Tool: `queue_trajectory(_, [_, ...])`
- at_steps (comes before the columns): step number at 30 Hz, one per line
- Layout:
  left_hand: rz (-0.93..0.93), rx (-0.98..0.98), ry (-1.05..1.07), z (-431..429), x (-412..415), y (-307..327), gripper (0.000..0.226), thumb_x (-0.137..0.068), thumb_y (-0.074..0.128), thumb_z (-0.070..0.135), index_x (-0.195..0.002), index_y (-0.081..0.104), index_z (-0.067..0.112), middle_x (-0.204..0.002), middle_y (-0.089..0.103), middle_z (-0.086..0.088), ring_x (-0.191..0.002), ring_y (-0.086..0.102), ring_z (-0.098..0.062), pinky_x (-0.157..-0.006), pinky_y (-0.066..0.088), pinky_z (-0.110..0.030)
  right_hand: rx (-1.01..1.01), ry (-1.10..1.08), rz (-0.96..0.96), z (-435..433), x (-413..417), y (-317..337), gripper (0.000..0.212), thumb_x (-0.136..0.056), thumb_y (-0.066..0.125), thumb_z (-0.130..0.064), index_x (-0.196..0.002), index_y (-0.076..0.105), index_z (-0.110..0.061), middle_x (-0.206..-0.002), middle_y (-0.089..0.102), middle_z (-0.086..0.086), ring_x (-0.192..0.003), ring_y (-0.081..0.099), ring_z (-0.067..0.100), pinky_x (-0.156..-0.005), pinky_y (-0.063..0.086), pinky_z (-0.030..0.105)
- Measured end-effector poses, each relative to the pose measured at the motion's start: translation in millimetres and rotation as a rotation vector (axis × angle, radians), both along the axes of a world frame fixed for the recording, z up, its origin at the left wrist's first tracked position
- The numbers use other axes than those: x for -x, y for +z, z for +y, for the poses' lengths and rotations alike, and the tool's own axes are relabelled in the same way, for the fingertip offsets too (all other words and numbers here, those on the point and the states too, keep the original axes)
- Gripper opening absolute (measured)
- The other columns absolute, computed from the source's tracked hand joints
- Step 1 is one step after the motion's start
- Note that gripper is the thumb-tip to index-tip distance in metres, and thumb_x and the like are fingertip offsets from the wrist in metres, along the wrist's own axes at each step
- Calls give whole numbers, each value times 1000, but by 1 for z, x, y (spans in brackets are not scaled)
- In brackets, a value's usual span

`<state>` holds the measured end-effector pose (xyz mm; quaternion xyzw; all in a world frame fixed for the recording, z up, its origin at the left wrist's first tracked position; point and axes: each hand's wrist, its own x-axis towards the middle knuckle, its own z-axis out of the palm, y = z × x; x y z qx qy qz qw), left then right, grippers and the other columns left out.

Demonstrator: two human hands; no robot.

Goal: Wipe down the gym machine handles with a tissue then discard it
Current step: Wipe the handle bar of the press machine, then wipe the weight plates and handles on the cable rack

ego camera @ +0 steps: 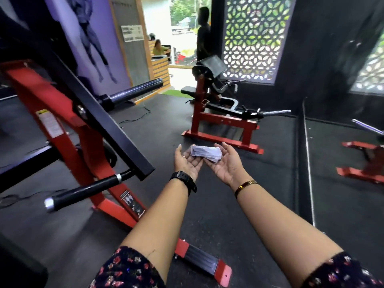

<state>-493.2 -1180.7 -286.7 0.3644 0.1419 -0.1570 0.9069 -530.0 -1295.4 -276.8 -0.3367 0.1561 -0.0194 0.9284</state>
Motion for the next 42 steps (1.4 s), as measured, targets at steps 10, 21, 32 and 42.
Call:
queue_trajectory(10, [17, 118, -64, -120, -49, 9, 39, -94, 45, 43, -94, 64, 9, -101, 65, -10, -88, 63, -22, -76, 51, -32, -83, -164, -46, -107, -40, 5, 38, -98, 45, -33, -122, 48, -3, -106, 60, 19, -90, 62, 31, -88, 50, 39])
queue_trajectory(21, [1, 196, -78, -286, -147, 27, 40, -95, 42, 42, -94, 65, 9, -100, 66, -13, -88, 64, -24, -77, 53, -33, -82, -194, -51, -268, -142, 21, 30, -96, 46, -30, -108, 53, -3, -95, 62, 18, -87, 61, 30, -96, 46, 38])
queue_trajectory(32, [22, 157, -20, -390, -229, 19, 39, -94, 42, 42, -92, 66, 12, -96, 67, -10, -85, 64, -22, -80, 51, -32, -34, -172, -13, -369, -226, 16, 30, -93, 51, -27, -117, 53, -8, -98, 64, 16, -89, 62, 29, -88, 49, 37])
queue_trajectory(42, [38, 36, 14, -450, -344, -2, 42, -96, 37, 45, -93, 65, 13, -92, 69, -6, -83, 64, -20, -72, 49, -30, -21, -132, 38, -430, -342, -6, 23, -94, 51, -23, -111, 53, -8, -97, 65, 18, -88, 63, 31, -89, 50, 39])
